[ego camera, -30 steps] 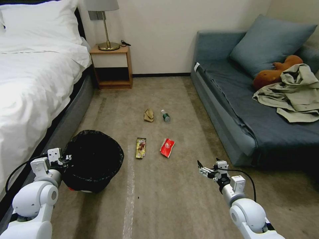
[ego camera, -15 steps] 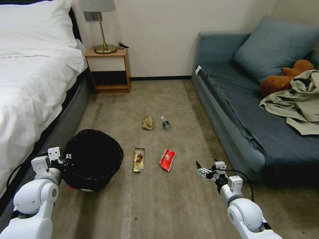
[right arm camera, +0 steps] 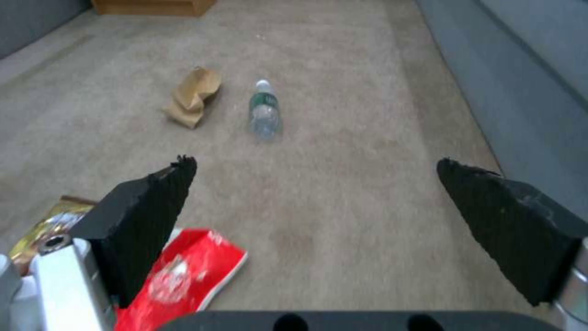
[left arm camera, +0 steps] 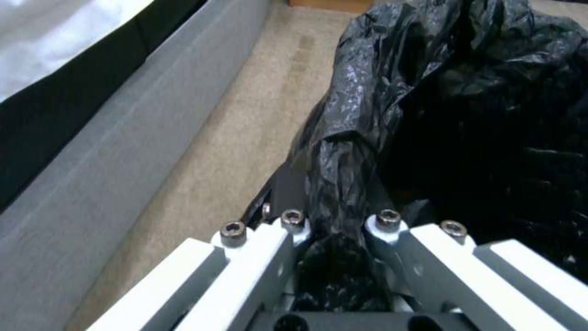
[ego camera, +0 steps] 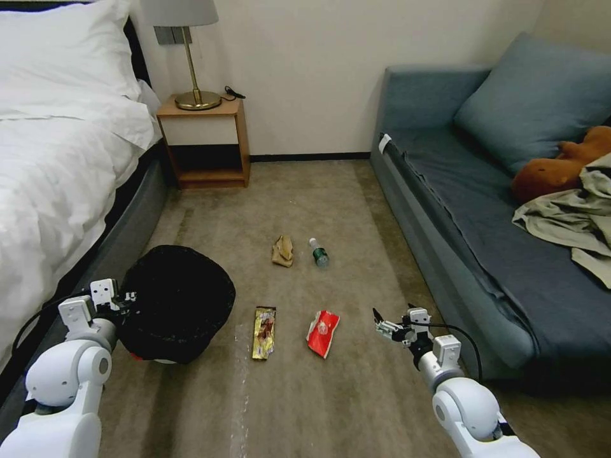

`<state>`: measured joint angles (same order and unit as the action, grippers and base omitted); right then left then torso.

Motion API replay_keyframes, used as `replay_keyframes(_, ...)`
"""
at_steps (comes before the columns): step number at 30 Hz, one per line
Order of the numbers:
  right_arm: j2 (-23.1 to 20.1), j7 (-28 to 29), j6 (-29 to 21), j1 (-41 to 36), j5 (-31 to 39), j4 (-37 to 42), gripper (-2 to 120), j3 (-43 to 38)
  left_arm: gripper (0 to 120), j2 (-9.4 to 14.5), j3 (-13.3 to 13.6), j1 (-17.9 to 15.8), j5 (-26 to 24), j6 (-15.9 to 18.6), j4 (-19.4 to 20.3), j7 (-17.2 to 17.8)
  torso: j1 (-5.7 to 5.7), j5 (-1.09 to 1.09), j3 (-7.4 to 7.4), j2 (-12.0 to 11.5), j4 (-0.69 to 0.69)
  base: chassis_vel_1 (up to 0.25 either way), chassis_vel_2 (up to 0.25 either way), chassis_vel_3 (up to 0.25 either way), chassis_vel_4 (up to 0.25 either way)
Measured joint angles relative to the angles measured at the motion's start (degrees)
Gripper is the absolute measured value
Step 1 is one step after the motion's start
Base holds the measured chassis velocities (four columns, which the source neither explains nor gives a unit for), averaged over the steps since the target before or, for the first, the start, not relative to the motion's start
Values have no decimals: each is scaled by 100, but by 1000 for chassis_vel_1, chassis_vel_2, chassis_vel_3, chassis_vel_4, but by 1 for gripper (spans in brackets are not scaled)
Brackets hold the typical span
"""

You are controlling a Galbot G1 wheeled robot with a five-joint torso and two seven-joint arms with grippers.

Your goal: Pick up the trash bin, then pick up the garbage on the floor and place it into the trash bin.

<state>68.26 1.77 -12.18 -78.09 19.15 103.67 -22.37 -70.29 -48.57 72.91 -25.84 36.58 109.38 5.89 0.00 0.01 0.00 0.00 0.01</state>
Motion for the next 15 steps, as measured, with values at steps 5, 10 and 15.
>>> replay_keyframes(5,-15,-8,38,-2,-22,-34,100,18,4,-41,-2,3,15,0,-5,7,0,-1,0,0,-1,-172,159,160,-153)
replay_keyframes(10,-28,-16,48,5,-37,-60,100,39,4,-78,-2,7,30,0,7,4,0,-1,0,0,-2,-154,164,155,-160)
replay_keyframes(15,-38,-15,44,81,-40,-100,100,127,4,-108,-28,29,38,-7,37,9,0,-1,0,0,-1,-134,126,140,-115)
